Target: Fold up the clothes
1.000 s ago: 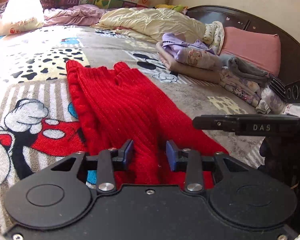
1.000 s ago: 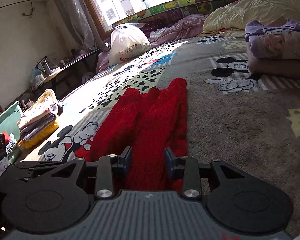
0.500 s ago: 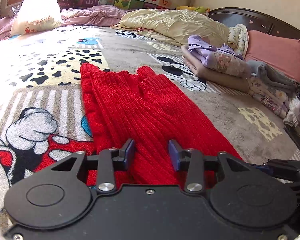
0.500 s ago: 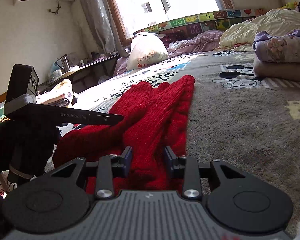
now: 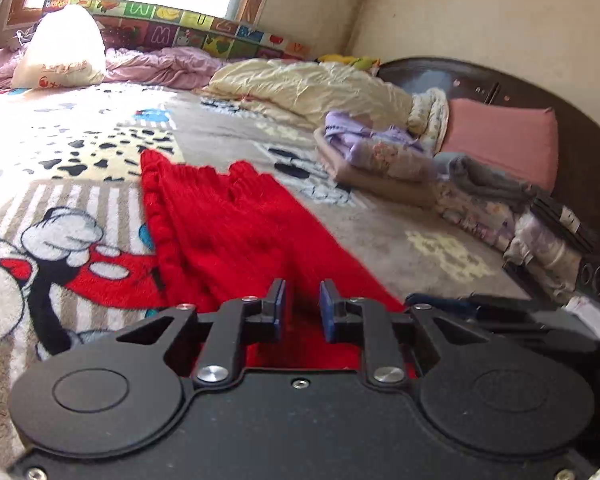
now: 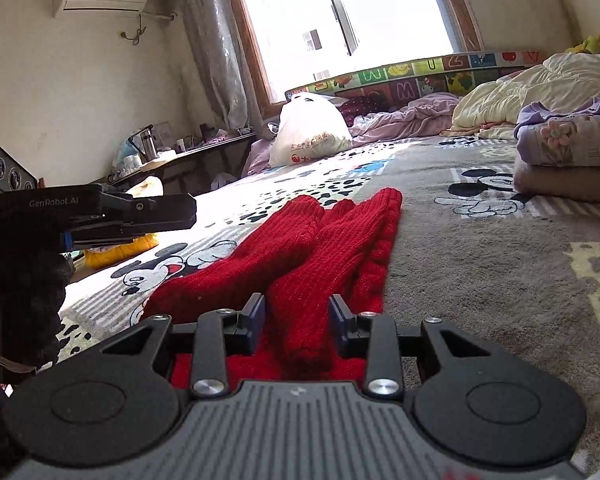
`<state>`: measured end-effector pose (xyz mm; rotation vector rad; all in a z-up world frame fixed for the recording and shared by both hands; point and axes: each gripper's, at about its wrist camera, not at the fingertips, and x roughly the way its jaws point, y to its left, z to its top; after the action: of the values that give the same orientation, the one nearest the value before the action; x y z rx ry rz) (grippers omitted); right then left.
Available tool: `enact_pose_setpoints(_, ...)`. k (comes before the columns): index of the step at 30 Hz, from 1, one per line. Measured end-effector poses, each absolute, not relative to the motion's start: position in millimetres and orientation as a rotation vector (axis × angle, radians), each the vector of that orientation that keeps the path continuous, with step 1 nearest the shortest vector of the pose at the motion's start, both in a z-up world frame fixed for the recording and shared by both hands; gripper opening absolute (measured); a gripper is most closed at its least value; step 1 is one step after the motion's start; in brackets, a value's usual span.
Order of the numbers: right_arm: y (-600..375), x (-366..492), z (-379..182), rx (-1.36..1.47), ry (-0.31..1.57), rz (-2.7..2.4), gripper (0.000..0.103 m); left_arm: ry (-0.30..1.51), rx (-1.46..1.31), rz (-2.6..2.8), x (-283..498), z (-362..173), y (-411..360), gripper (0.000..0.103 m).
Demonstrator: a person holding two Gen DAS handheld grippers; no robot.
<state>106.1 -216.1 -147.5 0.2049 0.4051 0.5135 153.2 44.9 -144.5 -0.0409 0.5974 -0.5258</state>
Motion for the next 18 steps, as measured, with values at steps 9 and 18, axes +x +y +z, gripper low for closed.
enact_pose_setpoints(9, -227.1, 78.4, -145.3, 0.224, 0.448, 0.451, 0.036, 0.551, 0.018, -0.484, 130.0, -136.9, 40.9, 0.015)
enact_pose_setpoints(18, -216.3, 55.5, -139.7, 0.019, 0.439, 0.433, 0.038, 0.442, 0.109, -0.408, 99.5, -124.0, 60.0, 0.048)
